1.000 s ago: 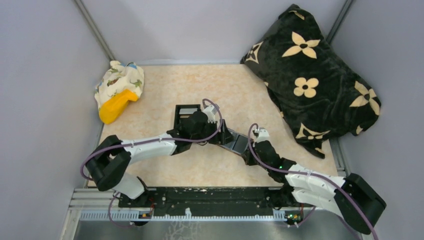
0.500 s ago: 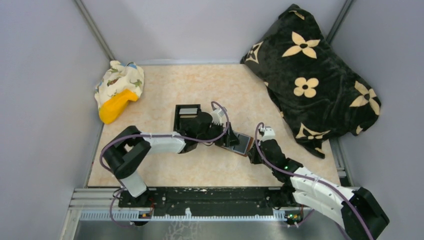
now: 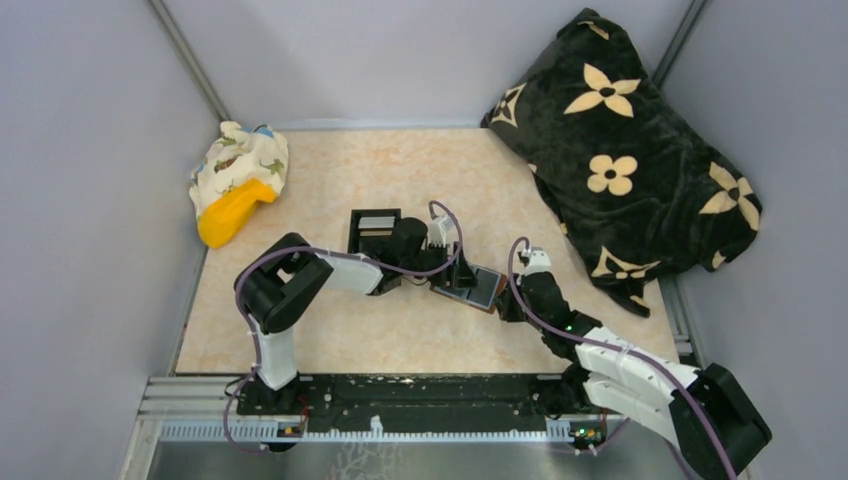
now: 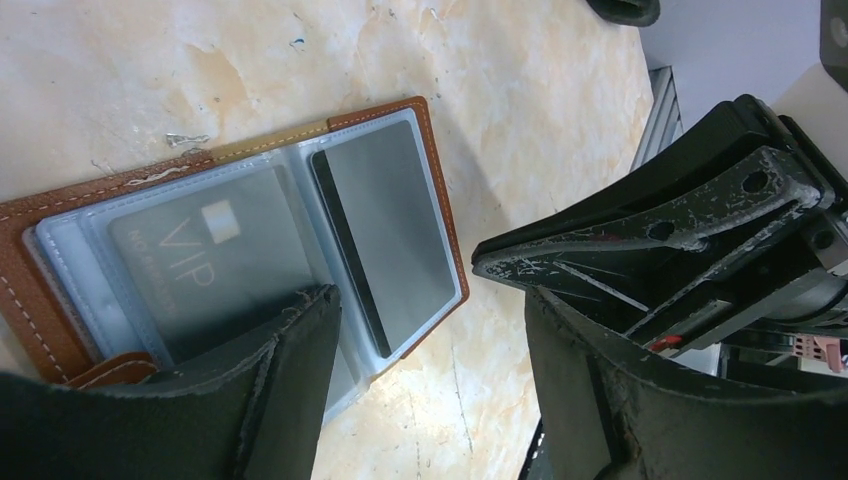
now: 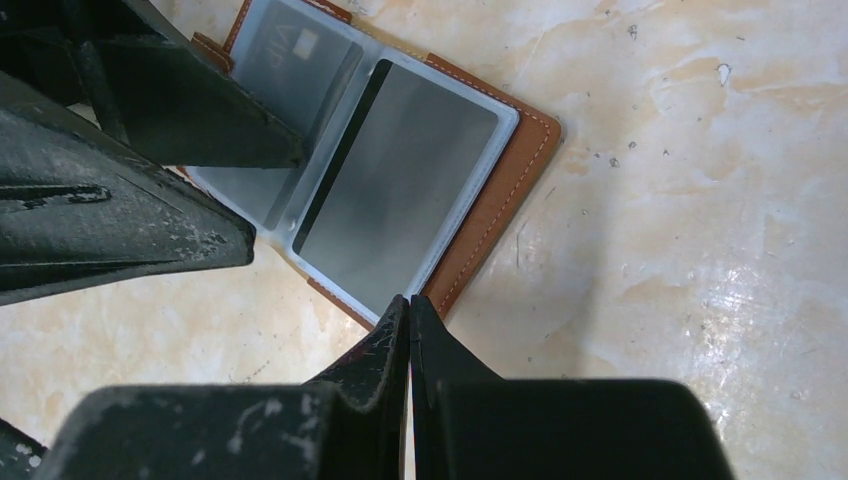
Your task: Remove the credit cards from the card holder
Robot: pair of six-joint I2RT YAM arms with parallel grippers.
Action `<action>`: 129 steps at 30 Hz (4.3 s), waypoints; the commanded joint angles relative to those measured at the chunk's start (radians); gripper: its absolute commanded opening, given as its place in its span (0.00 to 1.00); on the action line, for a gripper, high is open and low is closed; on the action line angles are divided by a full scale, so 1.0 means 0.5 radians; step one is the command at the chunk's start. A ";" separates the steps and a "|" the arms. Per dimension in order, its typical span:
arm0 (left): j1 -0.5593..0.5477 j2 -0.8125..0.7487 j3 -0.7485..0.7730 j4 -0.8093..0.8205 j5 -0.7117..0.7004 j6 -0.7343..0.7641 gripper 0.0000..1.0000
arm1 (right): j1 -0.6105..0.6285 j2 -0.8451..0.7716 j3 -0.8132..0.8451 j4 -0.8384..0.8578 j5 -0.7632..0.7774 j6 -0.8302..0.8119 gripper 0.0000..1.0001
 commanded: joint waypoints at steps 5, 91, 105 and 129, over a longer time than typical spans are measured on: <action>-0.011 0.152 0.083 0.007 0.104 0.027 0.73 | -0.040 0.171 0.103 0.265 -0.037 -0.024 0.00; -0.092 0.368 -0.084 1.019 0.400 -0.769 0.69 | -0.183 0.210 -0.037 0.111 -0.061 0.220 0.00; -0.098 0.343 -0.075 0.707 0.134 -0.703 0.67 | -0.023 0.202 -0.033 0.121 0.028 0.300 0.00; -0.129 0.380 -0.140 0.876 0.013 -0.907 0.48 | 0.086 0.281 -0.069 0.232 0.074 0.380 0.00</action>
